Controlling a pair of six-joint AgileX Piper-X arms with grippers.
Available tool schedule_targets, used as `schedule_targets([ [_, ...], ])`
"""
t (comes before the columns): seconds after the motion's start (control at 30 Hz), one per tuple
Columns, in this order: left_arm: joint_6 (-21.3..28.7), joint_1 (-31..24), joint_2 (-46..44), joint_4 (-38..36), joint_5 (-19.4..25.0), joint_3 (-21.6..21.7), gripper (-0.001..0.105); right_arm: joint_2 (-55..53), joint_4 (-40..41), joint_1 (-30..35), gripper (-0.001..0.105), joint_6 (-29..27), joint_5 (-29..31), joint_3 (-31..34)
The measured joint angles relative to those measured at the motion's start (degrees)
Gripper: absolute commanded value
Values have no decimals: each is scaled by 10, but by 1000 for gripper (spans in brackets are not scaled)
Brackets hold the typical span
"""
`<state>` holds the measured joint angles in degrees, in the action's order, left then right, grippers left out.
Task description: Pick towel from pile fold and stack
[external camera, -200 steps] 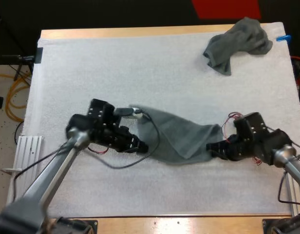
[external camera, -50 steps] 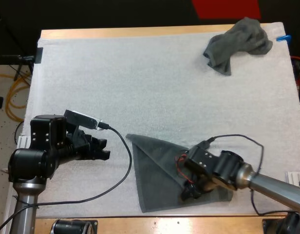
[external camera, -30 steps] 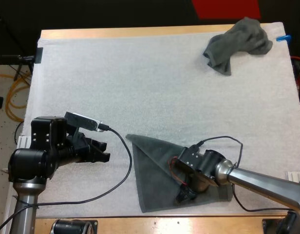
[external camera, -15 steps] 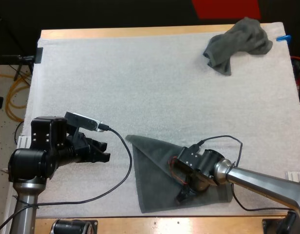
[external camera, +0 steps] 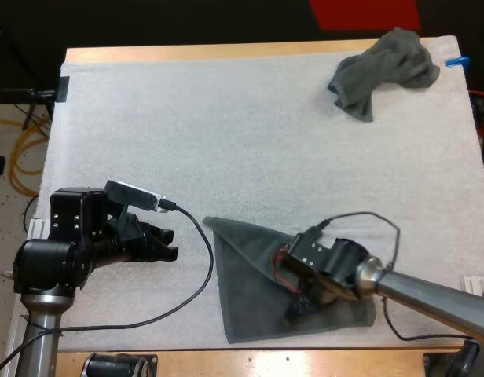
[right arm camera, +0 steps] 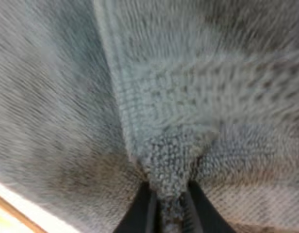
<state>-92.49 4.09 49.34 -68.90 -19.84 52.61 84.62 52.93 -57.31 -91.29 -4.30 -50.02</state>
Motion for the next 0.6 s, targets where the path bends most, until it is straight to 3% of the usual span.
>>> schedule_targets([
  [0.23, 0, 0, 2, 9, -1, 0, 46, -77, 32, 0, 0, 0, 61, -20],
  [0.4, 17, 2, 26, 42, -2, -1, 46, -81, 59, 0, 0, 0, 70, -20],
  [0.6, 38, 59, 115, 54, -2, -1, 46, -81, 61, 0, 0, 0, 94, -20],
])
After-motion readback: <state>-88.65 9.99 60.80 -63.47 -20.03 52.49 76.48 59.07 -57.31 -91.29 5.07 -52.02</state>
